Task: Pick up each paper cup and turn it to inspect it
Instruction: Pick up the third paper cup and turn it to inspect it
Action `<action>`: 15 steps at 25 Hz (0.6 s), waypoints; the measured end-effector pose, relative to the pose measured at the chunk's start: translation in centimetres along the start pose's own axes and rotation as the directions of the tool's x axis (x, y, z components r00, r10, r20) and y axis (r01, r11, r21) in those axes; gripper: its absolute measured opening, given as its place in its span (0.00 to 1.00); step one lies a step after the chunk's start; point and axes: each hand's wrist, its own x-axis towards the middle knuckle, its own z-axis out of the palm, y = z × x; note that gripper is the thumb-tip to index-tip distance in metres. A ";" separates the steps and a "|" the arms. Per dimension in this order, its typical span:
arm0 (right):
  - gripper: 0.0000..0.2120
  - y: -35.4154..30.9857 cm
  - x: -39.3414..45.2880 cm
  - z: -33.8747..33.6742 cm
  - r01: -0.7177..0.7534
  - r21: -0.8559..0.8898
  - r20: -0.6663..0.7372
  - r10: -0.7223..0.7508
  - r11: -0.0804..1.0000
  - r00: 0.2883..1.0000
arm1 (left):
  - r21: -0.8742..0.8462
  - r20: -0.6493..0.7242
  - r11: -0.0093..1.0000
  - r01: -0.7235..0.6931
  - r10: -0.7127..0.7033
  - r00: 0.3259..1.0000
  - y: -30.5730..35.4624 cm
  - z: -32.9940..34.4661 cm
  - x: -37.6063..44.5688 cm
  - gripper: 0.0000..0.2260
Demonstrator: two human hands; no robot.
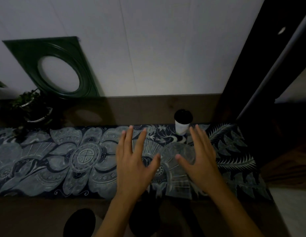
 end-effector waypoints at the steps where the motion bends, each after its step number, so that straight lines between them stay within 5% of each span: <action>1: 0.43 1.1 0.7 -0.1 -0.053 0.111 0.015 0.052 0.992 0.999 | 0.002 0.010 1.000 0.000 0.000 1.000 0.3 1.0 0.8 0.33; 7: 0.42 10.1 7.5 1.4 -0.363 0.443 0.152 0.330 0.820 0.932 | -0.029 0.173 0.999 0.045 -0.039 0.984 2.9 10.9 8.2 0.31; 15: 0.44 17.5 15.7 8.1 -0.455 0.546 0.333 0.316 0.704 0.888 | 0.167 0.366 0.979 -0.113 0.044 0.929 4.4 22.9 17.6 0.29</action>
